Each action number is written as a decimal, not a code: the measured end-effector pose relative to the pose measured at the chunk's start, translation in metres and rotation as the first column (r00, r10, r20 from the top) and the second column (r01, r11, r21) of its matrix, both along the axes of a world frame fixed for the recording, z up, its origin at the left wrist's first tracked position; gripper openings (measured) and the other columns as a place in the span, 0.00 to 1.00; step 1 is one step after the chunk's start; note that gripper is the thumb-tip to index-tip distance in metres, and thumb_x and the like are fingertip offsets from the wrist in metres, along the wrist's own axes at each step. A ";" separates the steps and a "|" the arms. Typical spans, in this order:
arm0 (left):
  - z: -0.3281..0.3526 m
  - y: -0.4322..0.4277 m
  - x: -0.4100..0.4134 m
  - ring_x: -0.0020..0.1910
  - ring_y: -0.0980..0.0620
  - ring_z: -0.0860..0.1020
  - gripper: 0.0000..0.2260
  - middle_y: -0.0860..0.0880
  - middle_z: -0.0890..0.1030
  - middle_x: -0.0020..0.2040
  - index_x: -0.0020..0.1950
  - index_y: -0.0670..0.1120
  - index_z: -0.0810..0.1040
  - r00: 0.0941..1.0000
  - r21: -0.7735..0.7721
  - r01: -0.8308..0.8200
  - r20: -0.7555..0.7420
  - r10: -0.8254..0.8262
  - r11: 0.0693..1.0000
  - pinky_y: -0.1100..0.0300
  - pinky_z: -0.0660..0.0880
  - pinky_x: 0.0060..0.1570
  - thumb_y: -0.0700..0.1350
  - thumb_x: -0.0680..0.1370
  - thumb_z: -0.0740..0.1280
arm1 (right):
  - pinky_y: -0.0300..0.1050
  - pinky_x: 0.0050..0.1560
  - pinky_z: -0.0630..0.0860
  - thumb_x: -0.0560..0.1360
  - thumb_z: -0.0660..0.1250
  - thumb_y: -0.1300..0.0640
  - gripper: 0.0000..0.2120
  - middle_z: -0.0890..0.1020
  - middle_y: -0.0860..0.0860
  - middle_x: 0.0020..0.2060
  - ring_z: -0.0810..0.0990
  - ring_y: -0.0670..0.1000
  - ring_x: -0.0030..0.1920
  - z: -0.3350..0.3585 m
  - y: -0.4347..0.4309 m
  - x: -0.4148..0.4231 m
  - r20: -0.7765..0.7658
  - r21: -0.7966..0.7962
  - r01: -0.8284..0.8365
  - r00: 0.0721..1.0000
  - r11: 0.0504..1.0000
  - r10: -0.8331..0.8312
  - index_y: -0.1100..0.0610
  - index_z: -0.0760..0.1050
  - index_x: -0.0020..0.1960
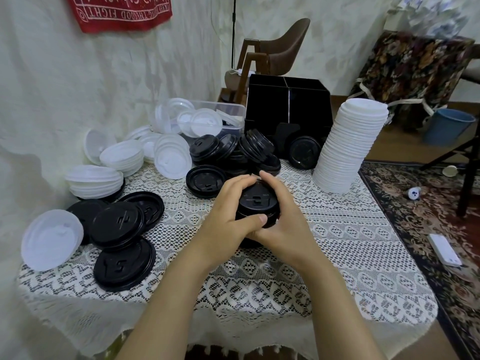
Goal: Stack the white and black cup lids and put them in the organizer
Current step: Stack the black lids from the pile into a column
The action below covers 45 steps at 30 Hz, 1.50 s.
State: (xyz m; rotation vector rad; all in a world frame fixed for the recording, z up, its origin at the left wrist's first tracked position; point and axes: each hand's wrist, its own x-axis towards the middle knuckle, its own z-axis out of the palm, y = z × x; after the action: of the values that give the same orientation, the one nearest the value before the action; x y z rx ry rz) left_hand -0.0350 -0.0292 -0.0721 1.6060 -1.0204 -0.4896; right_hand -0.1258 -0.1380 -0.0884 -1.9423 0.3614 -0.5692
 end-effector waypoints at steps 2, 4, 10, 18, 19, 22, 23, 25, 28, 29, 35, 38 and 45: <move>-0.002 0.000 0.000 0.68 0.66 0.64 0.24 0.66 0.65 0.66 0.62 0.65 0.65 1.000 -0.014 0.008 -0.020 -0.009 1.000 0.66 0.64 0.67 0.48 0.69 0.65 | 0.29 0.59 0.70 0.66 0.77 0.56 0.40 0.70 0.41 0.67 0.71 0.35 0.63 -0.002 0.003 0.002 0.012 0.001 0.037 0.999 0.999 -0.037 0.47 0.63 0.74; -0.004 0.000 0.001 0.69 0.66 0.63 0.24 0.66 0.64 0.67 0.63 0.64 0.65 0.999 -0.022 0.016 -0.033 -0.017 1.000 0.66 0.63 0.67 0.47 0.69 0.65 | 0.33 0.60 0.73 0.64 0.75 0.52 0.39 0.72 0.41 0.65 0.73 0.37 0.62 -0.004 0.006 0.005 0.028 -0.003 0.073 0.997 0.997 -0.073 0.47 0.65 0.72; -0.002 0.006 0.001 0.66 0.64 0.70 0.22 0.60 0.71 0.66 0.66 0.57 0.69 0.993 -0.095 0.019 -0.115 -0.030 0.995 0.69 0.69 0.60 0.48 0.73 0.62 | 0.40 0.61 0.75 0.65 0.79 0.52 0.38 0.74 0.44 0.63 0.75 0.41 0.62 -0.008 0.009 0.007 0.040 -0.005 0.113 0.993 0.994 -0.113 0.48 0.66 0.70; -0.031 0.012 0.045 0.75 0.52 0.59 0.22 0.49 0.67 0.74 0.76 0.46 0.62 0.732 0.278 -0.541 0.621 0.281 0.794 0.50 0.47 0.76 0.42 0.81 0.59 | 0.34 0.63 0.71 0.65 0.80 0.54 0.37 0.74 0.42 0.61 0.74 0.39 0.62 -0.007 0.009 0.007 0.036 0.005 0.127 0.991 0.992 -0.127 0.47 0.66 0.70; -0.034 0.012 0.047 0.75 0.51 0.61 0.22 0.49 0.69 0.72 0.75 0.46 0.64 0.704 0.300 -0.560 0.663 0.254 0.772 0.49 0.49 0.75 0.42 0.81 0.60 | 0.33 0.63 0.71 0.65 0.80 0.54 0.37 0.74 0.42 0.61 0.74 0.39 0.62 -0.006 0.009 0.007 0.038 0.007 0.128 0.991 0.992 -0.128 0.47 0.67 0.69; -0.038 0.012 0.052 0.60 0.43 0.73 0.16 0.46 0.79 0.55 0.65 0.44 0.77 0.638 0.215 -0.584 0.718 0.278 0.783 0.46 0.65 0.66 0.41 0.77 0.67 | 0.34 0.62 0.71 0.65 0.80 0.54 0.37 0.75 0.42 0.61 0.74 0.39 0.61 -0.006 0.009 0.007 0.043 0.013 0.124 0.991 0.992 -0.124 0.46 0.67 0.69; -0.040 0.011 0.053 0.55 0.41 0.75 0.13 0.45 0.80 0.51 0.61 0.43 0.80 0.615 0.173 -0.595 0.727 0.305 0.785 0.46 0.68 0.61 0.40 0.76 0.69 | 0.34 0.62 0.71 0.64 0.80 0.52 0.37 0.75 0.42 0.60 0.74 0.39 0.61 -0.006 0.009 0.007 0.044 0.015 0.122 0.991 0.992 -0.123 0.46 0.67 0.69; -0.040 0.011 0.053 0.50 0.42 0.75 0.09 0.45 0.80 0.46 0.55 0.42 0.83 0.583 0.128 -0.613 0.739 0.338 0.779 0.47 0.71 0.55 0.40 0.75 0.70 | 0.34 0.62 0.71 0.63 0.79 0.50 0.37 0.75 0.41 0.60 0.74 0.39 0.61 -0.005 0.010 0.007 0.044 0.015 0.125 0.991 0.992 -0.126 0.46 0.67 0.69; -0.039 0.011 0.051 0.50 0.43 0.75 0.07 0.46 0.80 0.46 0.52 0.41 0.84 0.599 0.114 -0.615 0.710 0.369 0.780 0.51 0.70 0.50 0.41 0.76 0.70 | 0.32 0.61 0.71 0.65 0.80 0.53 0.36 0.75 0.41 0.60 0.74 0.39 0.61 -0.004 0.010 0.006 0.037 0.013 0.122 0.992 0.992 -0.122 0.46 0.67 0.69; -0.038 0.011 0.050 0.50 0.44 0.75 0.07 0.46 0.80 0.46 0.52 0.41 0.83 0.606 0.113 -0.615 0.700 0.377 0.780 0.53 0.70 0.49 0.41 0.76 0.70 | 0.31 0.61 0.71 0.66 0.80 0.54 0.36 0.75 0.41 0.60 0.74 0.39 0.60 -0.004 0.010 0.006 0.037 0.012 0.120 0.992 0.993 -0.121 0.46 0.67 0.69; -0.036 0.010 0.049 0.46 0.46 0.74 0.05 0.46 0.77 0.44 0.45 0.41 0.80 0.618 0.061 -0.647 0.626 0.476 0.760 0.56 0.67 0.44 0.42 0.74 0.72 | 0.27 0.59 0.69 0.66 0.80 0.54 0.37 0.74 0.40 0.60 0.74 0.38 0.60 -0.004 0.009 0.006 0.034 0.010 0.122 0.992 0.992 -0.123 0.47 0.66 0.69; -0.035 0.010 0.051 0.43 0.53 0.71 0.07 0.48 0.78 0.43 0.44 0.41 0.81 0.632 0.023 -0.647 0.575 0.519 0.763 0.63 0.62 0.43 0.45 0.74 0.73 | 0.27 0.58 0.70 0.66 0.80 0.54 0.37 0.73 0.41 0.60 0.73 0.37 0.60 -0.004 0.009 0.006 0.030 0.009 0.122 0.992 0.992 -0.122 0.47 0.66 0.69; -0.025 0.011 0.049 0.46 0.49 0.76 0.05 0.51 0.78 0.44 0.49 0.39 0.83 0.641 -0.135 -0.650 0.431 0.635 0.748 0.64 0.66 0.48 0.39 0.77 0.69 | 0.29 0.60 0.70 0.66 0.80 0.53 0.37 0.74 0.42 0.61 0.74 0.38 0.60 -0.003 0.009 0.005 0.022 0.015 0.118 0.993 0.993 -0.118 0.46 0.66 0.69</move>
State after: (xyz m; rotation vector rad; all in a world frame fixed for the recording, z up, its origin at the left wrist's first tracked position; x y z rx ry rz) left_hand 0.0142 -0.0183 -0.0974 2.0288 -0.6761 0.3921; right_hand -0.1204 -0.1289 -0.0915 -1.9089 0.4668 -0.6632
